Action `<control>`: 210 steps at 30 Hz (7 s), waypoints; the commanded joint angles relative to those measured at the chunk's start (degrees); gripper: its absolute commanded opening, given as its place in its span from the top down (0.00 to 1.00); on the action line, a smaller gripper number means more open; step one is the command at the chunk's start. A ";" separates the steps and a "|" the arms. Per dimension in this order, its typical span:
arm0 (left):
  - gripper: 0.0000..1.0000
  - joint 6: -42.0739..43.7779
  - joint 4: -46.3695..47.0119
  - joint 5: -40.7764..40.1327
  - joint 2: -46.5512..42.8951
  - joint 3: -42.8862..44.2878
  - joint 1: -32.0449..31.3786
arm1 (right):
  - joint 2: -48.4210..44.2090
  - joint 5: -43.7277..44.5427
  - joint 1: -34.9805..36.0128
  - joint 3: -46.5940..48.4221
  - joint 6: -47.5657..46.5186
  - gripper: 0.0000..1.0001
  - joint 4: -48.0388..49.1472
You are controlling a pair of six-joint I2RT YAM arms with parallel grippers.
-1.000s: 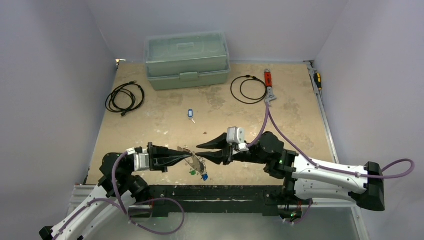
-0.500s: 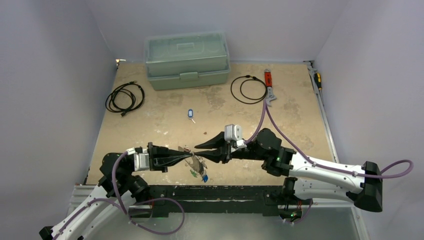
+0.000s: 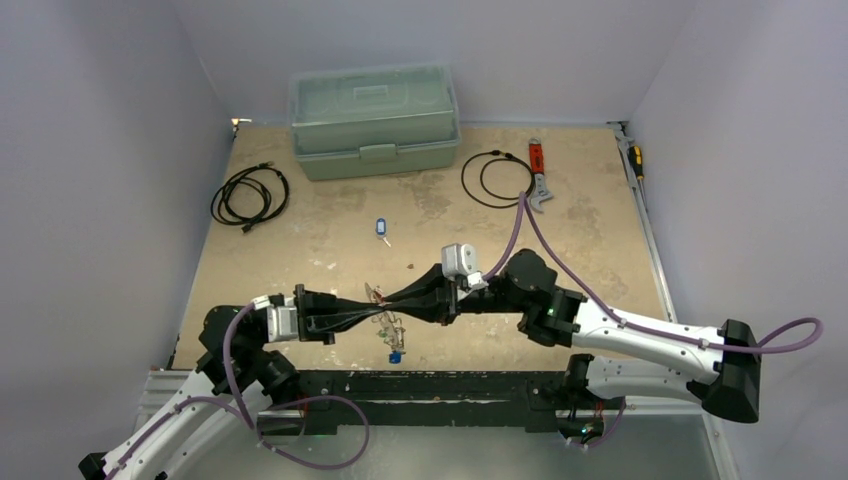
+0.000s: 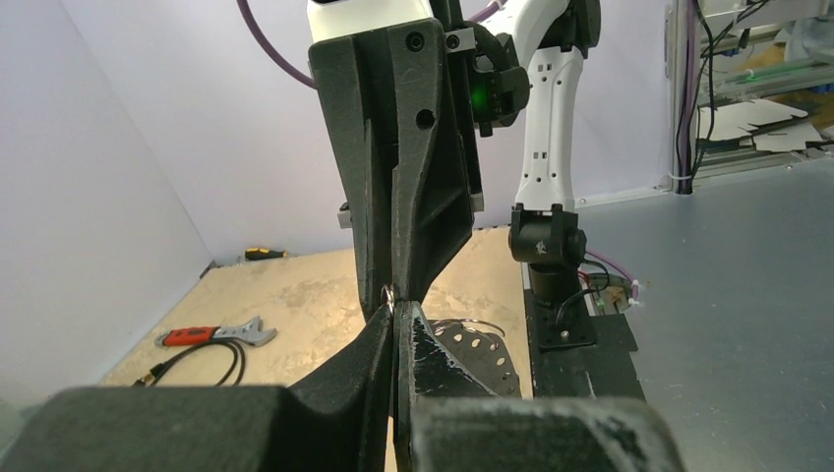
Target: Put the keys on the keyring
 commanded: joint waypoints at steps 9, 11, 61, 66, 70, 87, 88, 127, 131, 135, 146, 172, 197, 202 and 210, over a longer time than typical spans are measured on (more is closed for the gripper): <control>0.83 1.56 -3.25 -5.31 0.77 1.86 -0.15 | 2.45 -0.31 -0.03 9.45 -4.99 1.00 -11.58; 0.59 2.07 -5.09 -8.36 0.02 2.12 -0.13 | 2.87 1.75 -0.05 12.99 -7.18 1.00 -18.35; 0.77 8.42 -9.46 -5.20 8.24 2.34 -0.16 | 20.55 25.71 9.77 49.27 -27.66 1.00 -71.23; 0.84 8.25 -9.09 -4.41 8.35 2.25 -0.16 | 20.36 24.69 10.06 49.13 -27.85 1.00 -71.06; 0.99 8.16 -9.00 -4.14 8.59 2.28 -0.16 | 20.58 24.49 10.15 49.02 -27.99 1.00 -71.01; 1.00 9.65 -10.13 -6.41 3.16 2.78 -0.12 | 5.66 28.28 10.02 36.80 -23.25 0.43 -49.91; 1.00 9.65 -10.10 -6.41 2.92 2.87 -0.16 | 3.53 27.70 9.82 34.73 -23.01 0.44 -47.64; 1.00 7.14 -6.99 -6.37 -3.58 1.90 -0.13 | 5.83 -20.94 -12.35 14.59 -8.09 0.62 -17.97; 1.00 7.17 -6.99 -6.39 -3.58 1.86 -0.15 | 6.82 -22.63 -12.93 14.81 -7.79 0.65 -17.48; 1.00 7.25 -7.03 -6.82 -3.67 1.86 -0.13 | 7.58 -24.89 -13.19 14.83 -7.64 0.65 -17.39; 1.00 7.34 -7.08 -7.10 -3.70 1.93 -0.11 | 9.34 -27.44 -13.41 15.44 -7.63 0.65 -17.56; 1.00 7.54 -7.23 -7.50 -3.84 1.88 -0.16 | 12.40 -30.41 -13.46 17.68 -6.95 0.75 -15.99; 1.00 7.87 -7.82 -8.67 -4.20 1.90 -0.14 | 13.60 -31.26 -13.41 18.44 -6.25 0.74 -14.86; 1.00 7.89 -8.05 -8.97 -4.20 1.96 -0.17 | 13.72 -31.30 -13.41 18.35 -5.66 0.74 -14.02; 1.00 7.89 -8.12 -9.31 -4.28 1.99 -0.14 | 14.24 -31.68 -13.41 18.53 -5.08 0.74 -13.43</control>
